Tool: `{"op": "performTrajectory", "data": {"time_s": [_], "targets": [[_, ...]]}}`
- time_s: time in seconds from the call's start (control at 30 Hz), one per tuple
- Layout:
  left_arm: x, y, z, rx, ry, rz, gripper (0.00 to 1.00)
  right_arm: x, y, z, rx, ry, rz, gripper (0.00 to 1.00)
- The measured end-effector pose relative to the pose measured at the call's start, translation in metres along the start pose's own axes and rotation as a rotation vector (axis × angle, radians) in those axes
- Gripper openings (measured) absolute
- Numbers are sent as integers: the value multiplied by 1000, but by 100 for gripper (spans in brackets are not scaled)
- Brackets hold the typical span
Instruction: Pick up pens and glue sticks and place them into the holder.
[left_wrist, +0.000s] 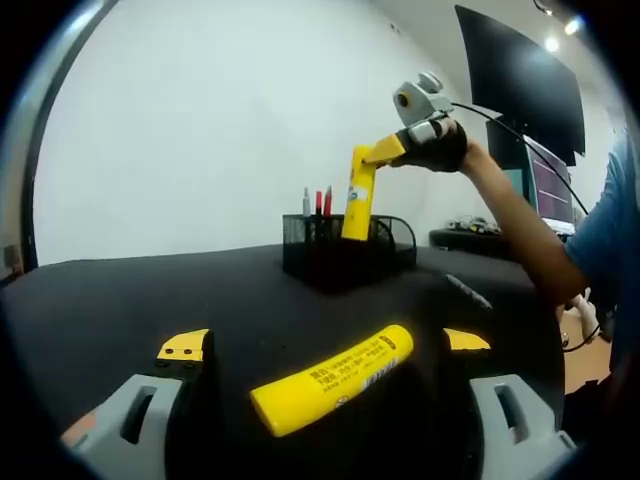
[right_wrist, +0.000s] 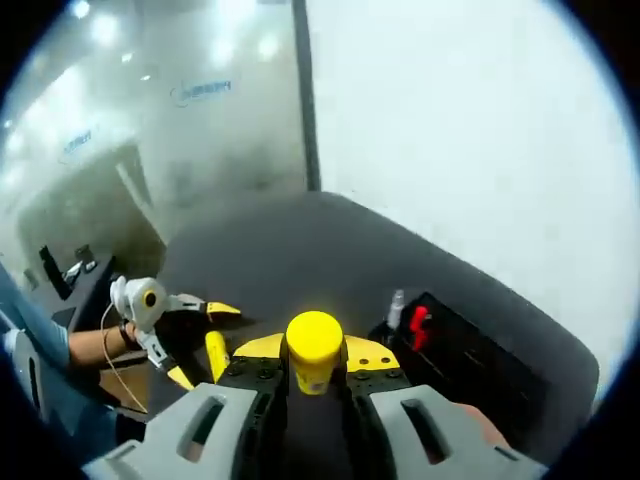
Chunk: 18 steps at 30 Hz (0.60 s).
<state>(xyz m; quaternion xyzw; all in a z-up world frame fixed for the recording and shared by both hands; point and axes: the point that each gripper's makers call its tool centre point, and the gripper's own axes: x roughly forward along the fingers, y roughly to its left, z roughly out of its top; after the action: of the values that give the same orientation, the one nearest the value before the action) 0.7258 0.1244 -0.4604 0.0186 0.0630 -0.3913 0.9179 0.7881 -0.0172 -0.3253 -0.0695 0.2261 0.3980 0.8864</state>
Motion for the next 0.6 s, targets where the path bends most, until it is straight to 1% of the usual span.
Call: {"op": "performTrajectory", "data": {"time_s": [0.07, 0.1, 0.13, 0.23, 0.37, 0.5, 0.6], "targets": [[0, 1, 1, -8, -4, 0, 88, -2, 0, 1, 12, -25, -11, 17], [-1, 1, 2, -13, -9, 0, 88, -2, -1, 1, 19, -27, -15, 17], [-1, 1, 2, -17, -13, 0, 88, 0, -5, 2, 26, -36, -26, 17], [-1, 1, 3, -18, -16, 1, 87, 0, -13, -1, 45, -34, -67, 17], [-1, 1, 2, -14, -12, 0, 87, 8, -26, -5, 73, -13, -114, 17], [-1, 1, 2, -16, -14, 2, 87, 22, -34, -10, 92, 12, -154, 17], [0, 1, 2, -15, -11, 1, 87, 30, -39, -20, 84, 61, -206, 17]]}}
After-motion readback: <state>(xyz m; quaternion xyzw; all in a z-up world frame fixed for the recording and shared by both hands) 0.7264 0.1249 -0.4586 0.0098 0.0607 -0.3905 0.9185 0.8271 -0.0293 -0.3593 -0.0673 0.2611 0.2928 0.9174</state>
